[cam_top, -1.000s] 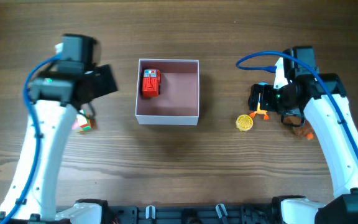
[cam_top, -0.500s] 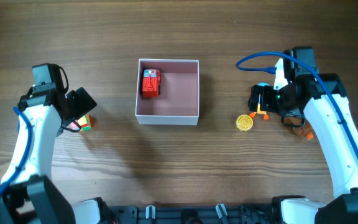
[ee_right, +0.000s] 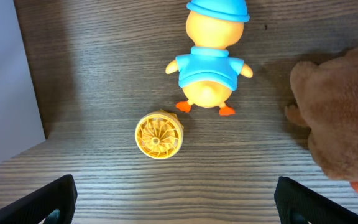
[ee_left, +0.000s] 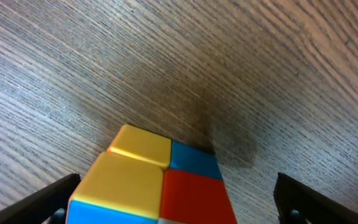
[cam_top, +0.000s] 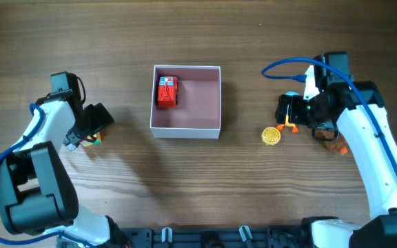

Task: Pack container
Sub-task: 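Move left gripper to the colour cube and grasp it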

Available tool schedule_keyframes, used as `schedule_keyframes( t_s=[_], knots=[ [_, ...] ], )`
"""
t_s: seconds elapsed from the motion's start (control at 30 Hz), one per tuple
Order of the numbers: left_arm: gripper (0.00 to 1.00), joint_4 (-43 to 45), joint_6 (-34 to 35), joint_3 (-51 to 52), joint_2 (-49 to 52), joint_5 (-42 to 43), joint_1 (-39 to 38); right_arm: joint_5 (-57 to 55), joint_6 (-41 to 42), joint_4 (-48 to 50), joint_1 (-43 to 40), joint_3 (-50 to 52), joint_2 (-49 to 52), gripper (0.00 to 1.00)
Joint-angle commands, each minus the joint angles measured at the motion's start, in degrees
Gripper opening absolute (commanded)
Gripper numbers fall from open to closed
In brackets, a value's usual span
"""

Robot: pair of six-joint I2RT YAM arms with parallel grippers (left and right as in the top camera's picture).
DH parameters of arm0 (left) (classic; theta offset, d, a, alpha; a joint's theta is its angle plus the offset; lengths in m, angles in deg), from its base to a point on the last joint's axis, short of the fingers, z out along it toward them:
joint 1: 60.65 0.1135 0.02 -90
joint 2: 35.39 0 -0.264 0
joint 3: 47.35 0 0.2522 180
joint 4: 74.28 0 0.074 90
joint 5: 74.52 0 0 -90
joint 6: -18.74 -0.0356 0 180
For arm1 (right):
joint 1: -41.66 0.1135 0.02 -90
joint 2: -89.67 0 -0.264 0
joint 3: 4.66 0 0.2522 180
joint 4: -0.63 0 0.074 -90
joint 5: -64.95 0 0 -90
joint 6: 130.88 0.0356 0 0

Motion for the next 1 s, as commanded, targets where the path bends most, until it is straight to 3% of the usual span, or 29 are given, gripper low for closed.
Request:
schedule_keyframes(
  t_s=[0.0,0.07,0.3,0.37,0.53,0.63,0.73,0.97],
  knots=[
    [0.86,0.15,-0.7,0.52,0.44,0.46,0.2,-1.18,-0.79,-0.11,-0.22,-1.22,0.0,1.0],
    [0.73,0.15,-0.7,0.52,0.44,0.5,0.2,-1.18,-0.79,-0.13,-0.22,-1.22,0.0,1.0],
    [0.54,-0.26,-0.7,0.52,0.44,0.5,0.17,-1.18,-0.81,-0.11,-0.22,-1.22,0.0,1.0],
    [0.42,-0.26,-0.7,0.52,0.44,0.68,0.17,-1.18,-0.83,-0.04,-0.22,-1.22,0.0,1.0],
    [0.32,-0.24,-0.7,0.46,0.42,0.68,0.13,-1.18,-0.76,-0.02,-0.22,-1.22,0.0,1.0],
    [0.15,-0.5,-0.7,0.15,0.28,0.68,0.02,-1.18,-0.61,0.26,-0.22,-1.22,0.0,1.0],
    [0.06,-2.95,-0.7,-2.29,-0.96,0.68,-1.11,-1.18,-0.55,0.74,-0.22,-1.22,-0.02,1.0],
    [0.04,-12.83,-2.27,-16.59,-11.67,0.68,-11.69,-1.16,0.87,1.64,-0.22,-1.25,-0.02,1.0]
  ],
)
